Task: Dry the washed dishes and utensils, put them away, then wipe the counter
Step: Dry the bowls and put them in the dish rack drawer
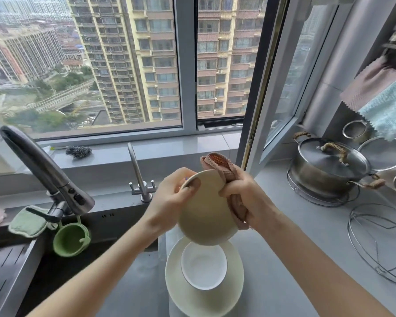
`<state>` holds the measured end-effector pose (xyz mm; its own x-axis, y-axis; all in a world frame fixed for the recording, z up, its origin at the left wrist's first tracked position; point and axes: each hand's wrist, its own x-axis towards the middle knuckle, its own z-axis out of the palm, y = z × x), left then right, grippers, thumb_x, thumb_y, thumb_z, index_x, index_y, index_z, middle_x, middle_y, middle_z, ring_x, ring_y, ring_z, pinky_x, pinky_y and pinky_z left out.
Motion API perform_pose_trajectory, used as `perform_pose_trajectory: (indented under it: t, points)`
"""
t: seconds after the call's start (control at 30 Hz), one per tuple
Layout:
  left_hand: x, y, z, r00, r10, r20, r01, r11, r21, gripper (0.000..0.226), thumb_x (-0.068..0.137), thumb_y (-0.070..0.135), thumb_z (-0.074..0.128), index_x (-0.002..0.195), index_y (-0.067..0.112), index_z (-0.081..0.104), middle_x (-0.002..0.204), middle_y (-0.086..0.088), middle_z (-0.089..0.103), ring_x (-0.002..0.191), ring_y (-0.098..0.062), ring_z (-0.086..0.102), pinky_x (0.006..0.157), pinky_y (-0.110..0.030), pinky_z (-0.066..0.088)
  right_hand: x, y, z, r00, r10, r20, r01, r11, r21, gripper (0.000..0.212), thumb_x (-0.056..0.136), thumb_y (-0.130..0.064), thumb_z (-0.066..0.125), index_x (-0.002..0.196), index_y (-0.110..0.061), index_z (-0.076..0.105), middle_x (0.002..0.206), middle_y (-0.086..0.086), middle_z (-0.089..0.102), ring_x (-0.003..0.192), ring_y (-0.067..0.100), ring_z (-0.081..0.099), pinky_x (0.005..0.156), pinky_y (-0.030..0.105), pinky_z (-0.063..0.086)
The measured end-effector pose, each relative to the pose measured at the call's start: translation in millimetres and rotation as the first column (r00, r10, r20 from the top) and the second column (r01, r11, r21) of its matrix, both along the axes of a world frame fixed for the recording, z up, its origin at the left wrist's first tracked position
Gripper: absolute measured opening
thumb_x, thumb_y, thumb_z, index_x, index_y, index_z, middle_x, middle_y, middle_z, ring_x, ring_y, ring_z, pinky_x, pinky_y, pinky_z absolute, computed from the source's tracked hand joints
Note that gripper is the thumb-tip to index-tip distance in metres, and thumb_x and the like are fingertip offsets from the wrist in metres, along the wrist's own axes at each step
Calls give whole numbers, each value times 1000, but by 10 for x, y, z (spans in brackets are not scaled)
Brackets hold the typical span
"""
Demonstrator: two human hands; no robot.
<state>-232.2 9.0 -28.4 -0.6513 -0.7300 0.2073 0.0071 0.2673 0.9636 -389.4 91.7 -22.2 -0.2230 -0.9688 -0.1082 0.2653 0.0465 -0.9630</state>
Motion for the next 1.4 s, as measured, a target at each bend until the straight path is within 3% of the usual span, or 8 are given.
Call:
perform_pose_trajectory:
  t: [0.17, 0.27, 0.53, 0.93, 1.13, 1.23, 1.3, 1.4]
  points:
    - [-261, 311, -263, 862, 471, -188, -425, 873, 238, 38, 84, 37, 43, 90, 2, 57, 78, -1, 57, 69, -4, 52, 64, -19, 43, 347, -2, -345, 856, -313, 412, 288, 950, 122, 45, 75, 10, 40, 42, -18, 52, 35, -3, 39, 31, 14, 35, 45, 16, 37]
    - [-404, 602, -446, 768, 596, -233, -539, 799, 267, 15, 93, 29, 39, 97, 34, 53, 93, 14, 58, 85, 4, 55, 72, -12, 42, 549, -96, -484, 729, -490, 478, 475, 865, 162, 35, 65, 5, 46, 86, -13, 68, 77, 7, 63, 71, 25, 56, 72, 35, 44]
    - [166, -50, -322, 988, -152, -19, 143, 869, 474, 53, 70, 44, 65, 119, 25, 61, 120, -7, 65, 111, -26, 61, 94, -46, 46, 424, 124, -392, 891, -439, 113, 422, 895, 147, 47, 66, 12, 39, 107, 1, 58, 82, 13, 57, 73, 28, 51, 61, 34, 42]
    - [280, 214, -421, 988, 141, 57, -139, 692, 708, 41, 89, 55, 47, 85, 20, 68, 74, -4, 73, 73, -26, 67, 69, -37, 53, 874, 228, -458, 814, -581, 21, 566, 800, 197, 15, 85, -30, 71, 96, -20, 71, 93, 3, 75, 84, 21, 70, 77, 39, 56]
    - [362, 97, -514, 992, 59, 112, -126, 545, 829, 46, 84, 64, 47, 101, 25, 62, 102, -11, 70, 94, -37, 66, 81, -67, 49, 876, 529, -405, 555, -724, -410, 783, 621, -38, 40, 67, -53, 78, 96, -29, 62, 90, -11, 69, 87, 14, 65, 81, 40, 54]
    - [332, 94, -521, 985, -83, 153, -71, 613, 787, 52, 83, 67, 44, 107, 25, 65, 103, -7, 72, 93, -31, 68, 81, -61, 52, 846, 655, -253, 174, -331, -927, 547, 815, -189, 63, 62, -71, 67, 117, -40, 58, 113, -13, 62, 96, 10, 60, 83, 32, 45]
    - [264, 160, -504, 953, -249, 174, 41, 672, 739, 54, 86, 69, 34, 108, 32, 67, 101, 2, 74, 93, -23, 70, 80, -51, 55, 924, 688, -309, -109, 1, -994, 321, 946, -35, 85, 64, -85, 42, 134, -37, 49, 138, 4, 52, 119, 26, 53, 96, 40, 33]
    - [210, 344, -456, 927, -329, 181, 107, 694, 711, 44, 91, 61, 37, 94, 30, 69, 90, 8, 74, 83, -12, 71, 69, -36, 57, 1064, 809, -473, -222, 243, -944, 103, 969, 225, 80, 85, -71, 23, 151, -26, 23, 158, 19, 14, 145, 41, 12, 114, 45, -3]
